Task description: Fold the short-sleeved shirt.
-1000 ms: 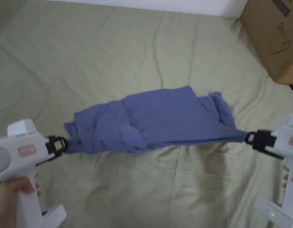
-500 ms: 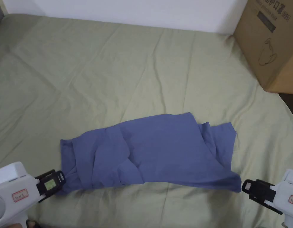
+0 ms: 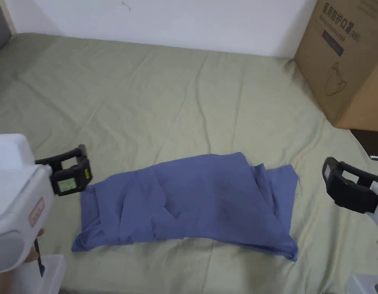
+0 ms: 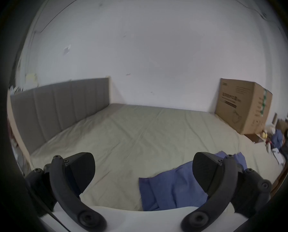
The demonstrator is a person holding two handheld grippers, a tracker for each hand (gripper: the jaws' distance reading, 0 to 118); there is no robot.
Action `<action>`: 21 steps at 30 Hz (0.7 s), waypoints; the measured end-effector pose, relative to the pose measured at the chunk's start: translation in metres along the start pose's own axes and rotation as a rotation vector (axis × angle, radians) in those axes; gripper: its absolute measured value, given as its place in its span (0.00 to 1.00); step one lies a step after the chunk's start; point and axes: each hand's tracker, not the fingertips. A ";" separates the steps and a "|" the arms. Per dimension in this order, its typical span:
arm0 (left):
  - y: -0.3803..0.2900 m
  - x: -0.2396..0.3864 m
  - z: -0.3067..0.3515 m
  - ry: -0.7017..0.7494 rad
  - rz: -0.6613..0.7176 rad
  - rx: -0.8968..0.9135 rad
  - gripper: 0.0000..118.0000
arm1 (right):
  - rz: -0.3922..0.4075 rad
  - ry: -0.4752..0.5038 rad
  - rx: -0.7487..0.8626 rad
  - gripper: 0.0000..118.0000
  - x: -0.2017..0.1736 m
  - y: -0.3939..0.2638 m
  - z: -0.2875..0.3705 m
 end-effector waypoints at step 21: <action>-0.020 0.022 0.007 -0.103 0.001 -0.049 0.00 | -0.087 0.084 -0.029 0.00 -0.038 -0.027 -0.002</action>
